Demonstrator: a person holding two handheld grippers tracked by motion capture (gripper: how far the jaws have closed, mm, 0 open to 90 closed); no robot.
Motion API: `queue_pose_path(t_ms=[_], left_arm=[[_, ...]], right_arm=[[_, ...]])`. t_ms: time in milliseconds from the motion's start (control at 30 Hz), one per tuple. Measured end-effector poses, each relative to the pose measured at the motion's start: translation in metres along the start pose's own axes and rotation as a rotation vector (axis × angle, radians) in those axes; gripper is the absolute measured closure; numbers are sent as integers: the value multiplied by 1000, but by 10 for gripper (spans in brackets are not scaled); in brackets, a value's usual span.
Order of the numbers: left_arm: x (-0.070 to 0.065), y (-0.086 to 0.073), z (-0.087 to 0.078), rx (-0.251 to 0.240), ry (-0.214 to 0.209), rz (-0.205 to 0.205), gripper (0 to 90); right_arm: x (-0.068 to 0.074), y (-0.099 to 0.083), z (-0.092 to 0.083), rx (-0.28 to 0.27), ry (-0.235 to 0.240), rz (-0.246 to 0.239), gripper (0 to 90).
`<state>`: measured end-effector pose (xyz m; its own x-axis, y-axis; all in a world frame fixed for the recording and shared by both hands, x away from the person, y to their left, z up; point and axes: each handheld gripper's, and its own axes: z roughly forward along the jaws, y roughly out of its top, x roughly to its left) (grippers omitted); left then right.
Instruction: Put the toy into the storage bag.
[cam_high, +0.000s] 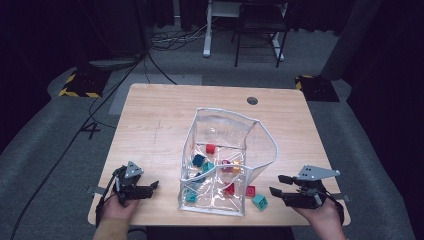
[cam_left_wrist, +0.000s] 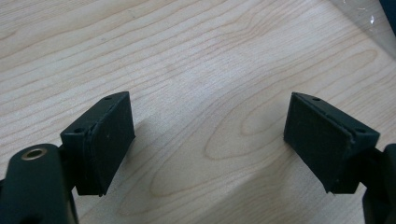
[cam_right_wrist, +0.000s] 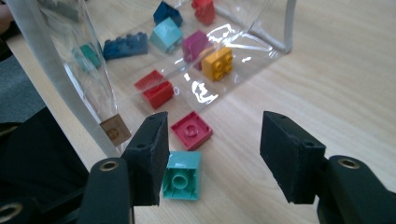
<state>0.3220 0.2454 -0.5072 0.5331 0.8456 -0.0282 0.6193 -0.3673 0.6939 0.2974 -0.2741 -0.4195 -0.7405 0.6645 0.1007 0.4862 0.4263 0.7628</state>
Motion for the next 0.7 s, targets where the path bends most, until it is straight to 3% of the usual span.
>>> queue_pose_path(t_ms=[300, 700], left_arm=[[0, 0, 0, 0, 0, 0, 165], [0, 0, 0, 0, 0, 0, 165]], right_arm=[[4, -21, 25, 46, 41, 40, 421], [14, -35, 51, 107, 54, 15, 423]])
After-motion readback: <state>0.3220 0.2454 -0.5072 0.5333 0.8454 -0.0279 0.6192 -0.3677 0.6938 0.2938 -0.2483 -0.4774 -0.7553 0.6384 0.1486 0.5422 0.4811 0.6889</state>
